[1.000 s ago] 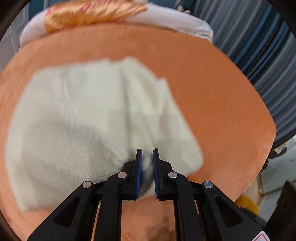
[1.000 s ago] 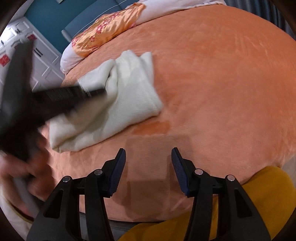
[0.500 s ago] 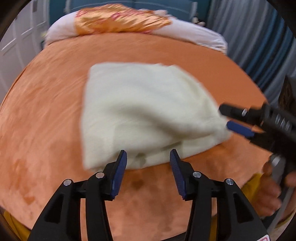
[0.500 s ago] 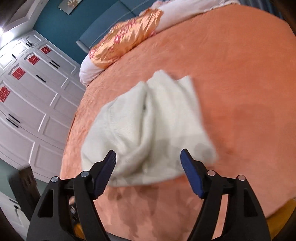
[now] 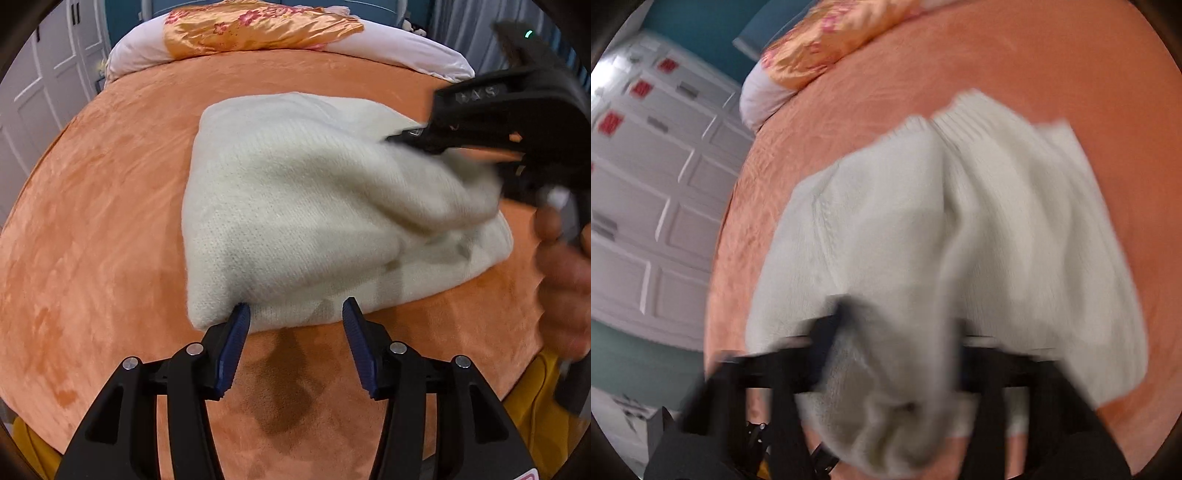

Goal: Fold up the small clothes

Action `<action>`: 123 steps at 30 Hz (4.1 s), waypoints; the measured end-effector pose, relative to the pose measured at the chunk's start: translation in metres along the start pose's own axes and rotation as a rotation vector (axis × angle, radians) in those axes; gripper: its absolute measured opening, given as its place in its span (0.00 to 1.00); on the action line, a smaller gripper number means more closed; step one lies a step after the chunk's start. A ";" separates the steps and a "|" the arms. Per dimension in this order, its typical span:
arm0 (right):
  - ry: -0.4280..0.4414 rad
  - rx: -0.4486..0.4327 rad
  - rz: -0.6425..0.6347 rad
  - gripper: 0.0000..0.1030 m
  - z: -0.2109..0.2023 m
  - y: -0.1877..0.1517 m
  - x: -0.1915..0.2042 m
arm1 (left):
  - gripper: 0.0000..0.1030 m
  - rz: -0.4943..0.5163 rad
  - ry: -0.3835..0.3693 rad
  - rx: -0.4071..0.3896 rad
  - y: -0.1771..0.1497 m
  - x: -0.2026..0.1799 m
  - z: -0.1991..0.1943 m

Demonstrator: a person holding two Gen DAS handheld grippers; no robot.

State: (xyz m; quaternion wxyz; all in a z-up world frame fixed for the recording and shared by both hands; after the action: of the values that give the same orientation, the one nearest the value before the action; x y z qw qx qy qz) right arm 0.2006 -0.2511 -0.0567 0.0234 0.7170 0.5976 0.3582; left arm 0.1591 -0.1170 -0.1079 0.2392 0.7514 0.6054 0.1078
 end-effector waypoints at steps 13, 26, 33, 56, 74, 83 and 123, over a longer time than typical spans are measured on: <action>0.044 -0.070 0.199 0.13 -0.016 -0.025 -0.130 | 0.44 0.038 -0.053 0.025 0.010 -0.030 0.018; -0.006 -0.149 0.083 0.25 -0.086 -0.023 -0.122 | 0.50 -0.133 -0.230 -0.096 0.048 -0.016 -0.059; 0.050 -0.058 -0.038 0.51 -0.079 -0.049 -0.086 | 0.50 -0.152 -0.144 -0.006 0.041 -0.018 -0.015; 0.002 -0.071 -0.084 0.48 -0.091 -0.034 -0.090 | 0.53 0.025 0.018 -0.014 0.025 -0.031 -0.002; 0.071 -0.046 -0.105 0.17 -0.045 -0.015 -0.054 | 0.54 -0.024 -0.024 -0.021 0.029 -0.028 -0.012; -0.022 -0.028 -0.035 0.18 -0.060 -0.035 -0.115 | 0.55 -0.027 -0.038 0.040 0.029 -0.041 0.003; -0.267 -0.038 -0.114 0.15 -0.065 -0.054 -0.123 | 0.59 -0.059 0.038 0.033 0.028 -0.033 0.014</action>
State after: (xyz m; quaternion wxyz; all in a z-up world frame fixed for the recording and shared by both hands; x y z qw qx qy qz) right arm 0.1163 -0.3692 -0.0931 0.1364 0.7224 0.6222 0.2690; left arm 0.1812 -0.1563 -0.1025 0.2182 0.7348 0.6336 0.1049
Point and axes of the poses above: each gripper's, at about its wrist camera, not at the fingertips, and z roughly the way its jaws point, x to its left, y to its top, the point moved 9 cm from there along z, roughly the way its jaws point, and after that the axes turned 7 degrees about -z, right-handed, at the moved point
